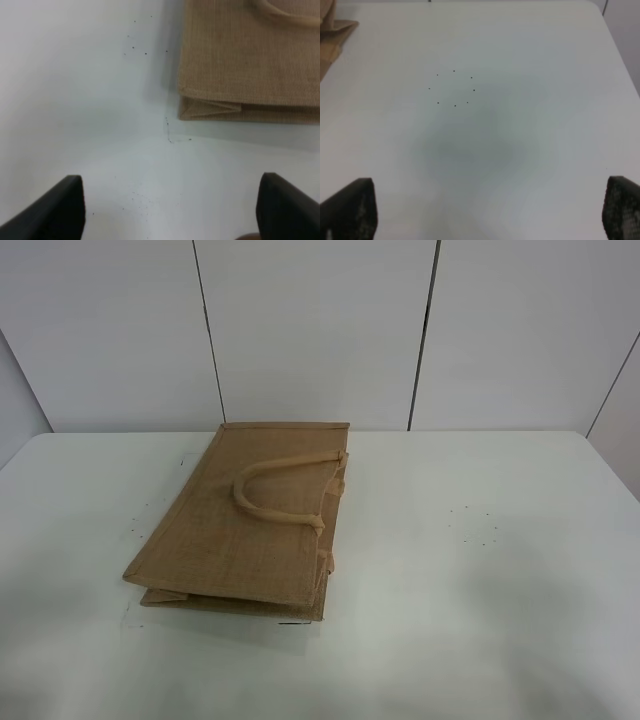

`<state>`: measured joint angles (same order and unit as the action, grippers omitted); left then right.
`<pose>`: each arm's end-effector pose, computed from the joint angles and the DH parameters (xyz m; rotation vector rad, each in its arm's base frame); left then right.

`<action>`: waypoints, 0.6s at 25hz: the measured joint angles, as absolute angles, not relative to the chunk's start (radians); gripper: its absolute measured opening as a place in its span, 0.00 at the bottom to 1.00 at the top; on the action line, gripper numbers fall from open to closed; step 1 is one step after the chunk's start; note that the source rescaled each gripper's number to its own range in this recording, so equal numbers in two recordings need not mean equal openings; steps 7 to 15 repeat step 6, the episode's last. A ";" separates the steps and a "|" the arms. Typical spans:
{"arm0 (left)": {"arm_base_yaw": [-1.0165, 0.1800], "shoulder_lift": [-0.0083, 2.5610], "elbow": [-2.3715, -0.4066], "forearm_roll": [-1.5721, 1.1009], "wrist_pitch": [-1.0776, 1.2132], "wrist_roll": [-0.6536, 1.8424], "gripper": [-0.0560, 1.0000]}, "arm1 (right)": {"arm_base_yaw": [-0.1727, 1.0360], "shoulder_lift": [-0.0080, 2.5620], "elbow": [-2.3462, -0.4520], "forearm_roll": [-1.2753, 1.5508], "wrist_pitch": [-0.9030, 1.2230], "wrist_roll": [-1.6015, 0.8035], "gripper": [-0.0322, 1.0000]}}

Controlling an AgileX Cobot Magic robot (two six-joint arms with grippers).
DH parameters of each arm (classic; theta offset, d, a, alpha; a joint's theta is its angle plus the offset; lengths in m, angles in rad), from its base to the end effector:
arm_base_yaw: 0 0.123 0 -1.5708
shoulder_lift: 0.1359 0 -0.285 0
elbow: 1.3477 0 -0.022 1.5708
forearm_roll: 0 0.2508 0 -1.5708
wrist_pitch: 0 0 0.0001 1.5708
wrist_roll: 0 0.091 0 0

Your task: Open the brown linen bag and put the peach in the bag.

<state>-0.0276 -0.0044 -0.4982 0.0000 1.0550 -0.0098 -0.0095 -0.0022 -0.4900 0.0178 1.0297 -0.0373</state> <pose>-0.0051 0.0001 0.2772 0.0181 2.0360 -0.0235 -0.0027 0.0014 0.2770 -0.0285 2.0208 -0.0084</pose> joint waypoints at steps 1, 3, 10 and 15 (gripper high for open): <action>-0.028 -0.004 -0.498 0.000 1.055 -0.010 1.00 | -0.009 -0.002 -0.490 0.018 1.030 -0.037 1.00; -0.028 -0.004 -0.498 0.000 1.055 -0.010 1.00 | -0.009 -0.002 -0.490 0.018 1.030 -0.037 1.00; -0.028 -0.004 -0.498 0.000 1.055 -0.010 1.00 | -0.009 -0.002 -0.490 0.018 1.030 -0.037 1.00; -0.028 -0.004 -0.498 0.000 1.055 -0.010 1.00 | -0.009 -0.002 -0.490 0.018 1.030 -0.037 1.00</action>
